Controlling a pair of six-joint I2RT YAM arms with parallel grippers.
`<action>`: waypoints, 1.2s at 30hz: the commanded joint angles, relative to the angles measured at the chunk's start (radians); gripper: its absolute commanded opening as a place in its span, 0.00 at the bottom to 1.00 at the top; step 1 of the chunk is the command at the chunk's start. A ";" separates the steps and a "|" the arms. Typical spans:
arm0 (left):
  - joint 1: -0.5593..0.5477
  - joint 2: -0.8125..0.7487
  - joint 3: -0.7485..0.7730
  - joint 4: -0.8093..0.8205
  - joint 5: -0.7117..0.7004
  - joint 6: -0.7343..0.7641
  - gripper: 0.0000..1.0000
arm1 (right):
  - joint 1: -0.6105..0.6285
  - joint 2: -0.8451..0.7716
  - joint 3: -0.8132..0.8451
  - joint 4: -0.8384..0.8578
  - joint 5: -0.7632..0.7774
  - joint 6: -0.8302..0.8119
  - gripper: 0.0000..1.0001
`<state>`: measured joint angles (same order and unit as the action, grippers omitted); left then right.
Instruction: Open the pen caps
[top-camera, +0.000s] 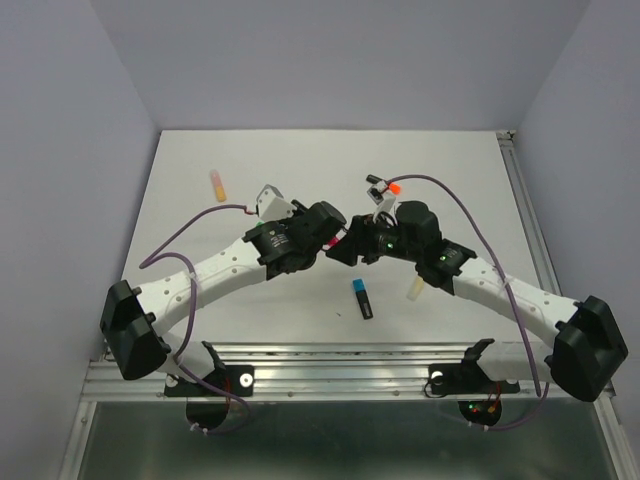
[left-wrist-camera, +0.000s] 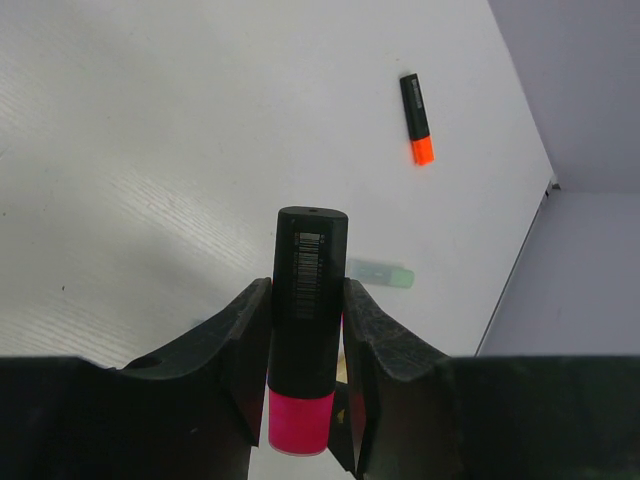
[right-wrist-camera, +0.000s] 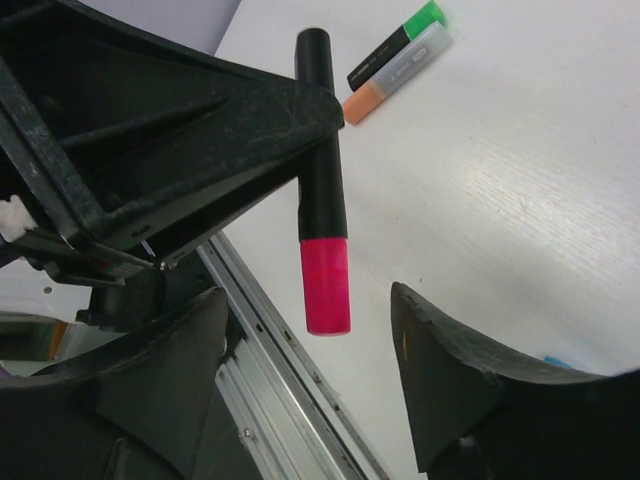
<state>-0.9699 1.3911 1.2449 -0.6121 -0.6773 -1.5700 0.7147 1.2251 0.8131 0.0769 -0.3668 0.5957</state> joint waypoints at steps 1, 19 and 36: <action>-0.009 -0.044 -0.010 0.014 -0.025 -0.001 0.00 | 0.008 0.020 0.092 0.070 -0.017 -0.008 0.67; -0.009 -0.044 0.005 0.020 -0.004 0.025 0.00 | 0.009 0.048 0.084 0.034 -0.077 -0.008 0.48; 0.002 -0.038 -0.013 0.071 -0.016 0.067 0.00 | 0.011 -0.001 0.020 0.184 -0.282 -0.077 0.01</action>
<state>-0.9737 1.3766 1.2430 -0.6018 -0.6598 -1.5188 0.7097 1.2839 0.8444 0.0937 -0.4702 0.5617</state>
